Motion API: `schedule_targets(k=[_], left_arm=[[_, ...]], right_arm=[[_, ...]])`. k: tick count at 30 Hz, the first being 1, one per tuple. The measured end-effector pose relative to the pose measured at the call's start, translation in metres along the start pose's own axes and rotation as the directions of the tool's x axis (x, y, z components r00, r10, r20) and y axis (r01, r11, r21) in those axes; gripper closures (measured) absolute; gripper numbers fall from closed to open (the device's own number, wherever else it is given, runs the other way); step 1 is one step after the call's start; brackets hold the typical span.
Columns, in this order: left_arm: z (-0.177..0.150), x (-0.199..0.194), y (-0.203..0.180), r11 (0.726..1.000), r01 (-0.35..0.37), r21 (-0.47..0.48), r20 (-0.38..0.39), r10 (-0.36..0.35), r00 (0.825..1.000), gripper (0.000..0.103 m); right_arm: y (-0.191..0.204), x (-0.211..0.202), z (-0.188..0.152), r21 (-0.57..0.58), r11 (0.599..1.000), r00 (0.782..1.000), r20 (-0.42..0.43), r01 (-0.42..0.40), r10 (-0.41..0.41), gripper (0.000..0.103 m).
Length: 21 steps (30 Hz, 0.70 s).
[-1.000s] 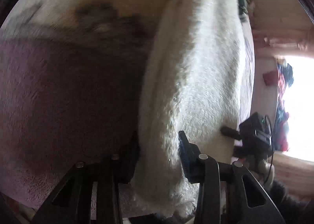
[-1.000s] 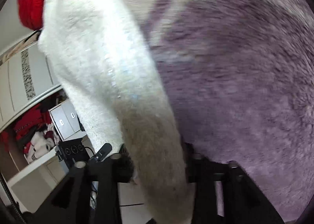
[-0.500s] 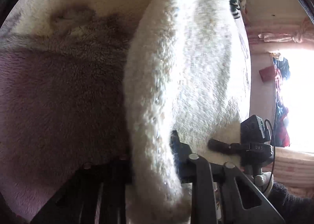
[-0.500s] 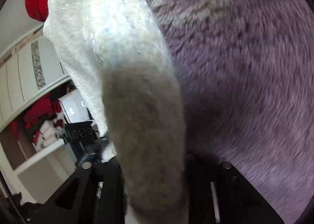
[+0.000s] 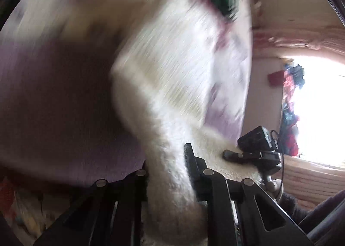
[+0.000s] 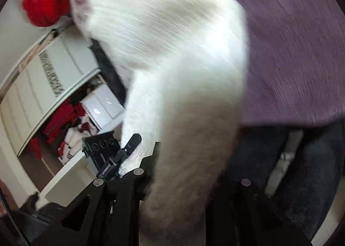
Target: Fold large clothes
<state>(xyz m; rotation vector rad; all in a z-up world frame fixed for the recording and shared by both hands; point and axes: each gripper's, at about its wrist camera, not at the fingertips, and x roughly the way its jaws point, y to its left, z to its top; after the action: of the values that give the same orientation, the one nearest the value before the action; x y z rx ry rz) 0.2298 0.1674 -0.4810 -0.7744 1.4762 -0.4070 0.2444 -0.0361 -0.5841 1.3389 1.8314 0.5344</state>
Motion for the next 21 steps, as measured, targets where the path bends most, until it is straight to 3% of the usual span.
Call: schedule_targets(k=[5,8,10,11,14,18,19,21], left_arm=[[0.115,0.026,-0.028,0.997,0.001,0.08,0.115,-0.011,0.993,0.088],[0.165,0.053,-0.013,0.995,-0.044,0.088,0.102,0.035,0.994,0.087],[0.196,0.073,0.012,0.997,-0.075,0.03,0.034,0.074,0.997,0.087],[0.197,0.069,0.035,0.996,-0.086,0.005,0.001,0.086,0.996,0.087],[0.21,0.074,0.042,0.996,-0.058,-0.073,-0.071,0.053,0.996,0.086],[0.202,0.051,0.026,0.999,-0.013,-0.048,-0.054,0.011,0.999,0.081],[0.198,0.045,0.023,0.999,0.013,-0.046,-0.038,-0.014,0.999,0.073],[0.198,0.038,0.018,0.996,0.063,-0.06,0.002,-0.063,0.998,0.044]], right_arm=[[0.078,-0.034,0.094,-0.166,0.986,0.995,0.091,-0.024,0.04,0.085],[0.097,-0.038,0.162,-0.182,0.983,0.989,0.143,-0.015,0.041,0.085],[0.092,-0.03,0.207,-0.11,0.993,0.984,0.168,-0.045,0.063,0.084],[0.087,-0.026,0.221,-0.07,0.996,0.983,0.176,-0.049,0.061,0.081],[0.078,-0.018,0.243,0.013,0.998,0.983,0.175,-0.056,0.053,0.08],[0.109,-0.016,0.242,-0.023,0.996,0.988,0.126,-0.088,0.09,0.068],[0.122,-0.018,0.238,-0.051,0.994,0.988,0.117,-0.092,0.097,0.068],[0.137,-0.022,0.237,-0.092,0.993,0.991,0.108,-0.073,0.083,0.066]])
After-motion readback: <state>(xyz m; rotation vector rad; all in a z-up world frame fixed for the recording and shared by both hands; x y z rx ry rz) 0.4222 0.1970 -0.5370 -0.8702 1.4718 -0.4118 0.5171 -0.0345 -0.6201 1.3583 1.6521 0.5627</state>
